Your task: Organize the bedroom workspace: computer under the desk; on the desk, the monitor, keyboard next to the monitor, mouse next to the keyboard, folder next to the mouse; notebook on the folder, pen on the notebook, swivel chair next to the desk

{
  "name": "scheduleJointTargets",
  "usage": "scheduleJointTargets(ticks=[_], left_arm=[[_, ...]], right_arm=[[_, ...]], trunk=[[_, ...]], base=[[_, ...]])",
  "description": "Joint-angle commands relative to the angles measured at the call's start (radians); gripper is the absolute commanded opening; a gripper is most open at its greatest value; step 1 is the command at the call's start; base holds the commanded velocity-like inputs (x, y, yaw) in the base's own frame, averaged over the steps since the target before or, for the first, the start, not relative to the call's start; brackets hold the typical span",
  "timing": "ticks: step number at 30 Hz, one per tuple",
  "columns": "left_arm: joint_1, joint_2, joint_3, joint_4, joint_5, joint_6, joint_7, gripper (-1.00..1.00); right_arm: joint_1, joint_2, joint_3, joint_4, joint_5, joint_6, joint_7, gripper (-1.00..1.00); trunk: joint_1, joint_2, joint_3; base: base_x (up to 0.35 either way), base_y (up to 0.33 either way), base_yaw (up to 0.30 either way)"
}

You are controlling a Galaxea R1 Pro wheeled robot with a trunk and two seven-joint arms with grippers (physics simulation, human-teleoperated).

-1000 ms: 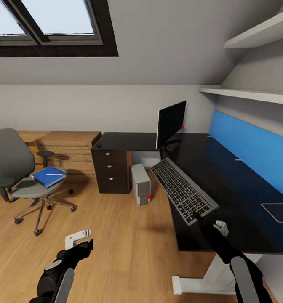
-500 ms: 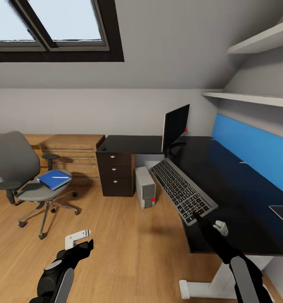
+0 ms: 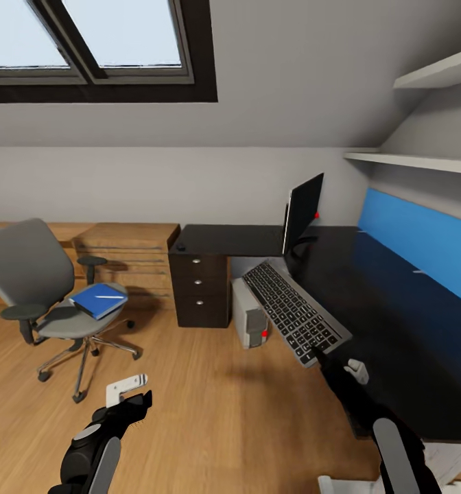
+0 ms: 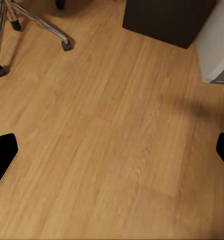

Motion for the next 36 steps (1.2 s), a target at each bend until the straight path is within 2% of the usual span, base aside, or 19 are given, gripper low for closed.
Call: scheduleJointTargets(ticks=[1,19,25,36], left_arm=[[-0.001,0.0,0.0,-0.001,0.011,0.003,0.008,1.0],[-0.001,0.0,0.0,0.001,0.009,0.003,0.008,1.0],[-0.001,0.0,-0.017,0.007,0.009,0.002,0.01,1.0],[-0.001,0.0,-0.02,0.01,0.008,0.001,0.011,1.0]], right_arm=[[-0.001,0.001,0.002,-0.001,-0.009,0.009,0.001,-1.0],[-0.001,-0.005,0.008,0.023,-0.01,0.008,0.002,-1.0],[-0.001,-0.007,0.007,0.028,-0.011,0.008,0.003,-1.0],[-0.001,-0.008,0.007,0.029,-0.011,0.008,0.005,-1.0]], trunk=[[0.0,-0.001,-0.001],[0.0,-0.001,-0.001],[0.0,-0.001,-0.001],[0.0,-0.001,-0.001]], base=[[0.245,0.257,0.0],[0.252,0.248,0.0],[0.302,0.138,0.0],[0.312,0.103,0.0]])
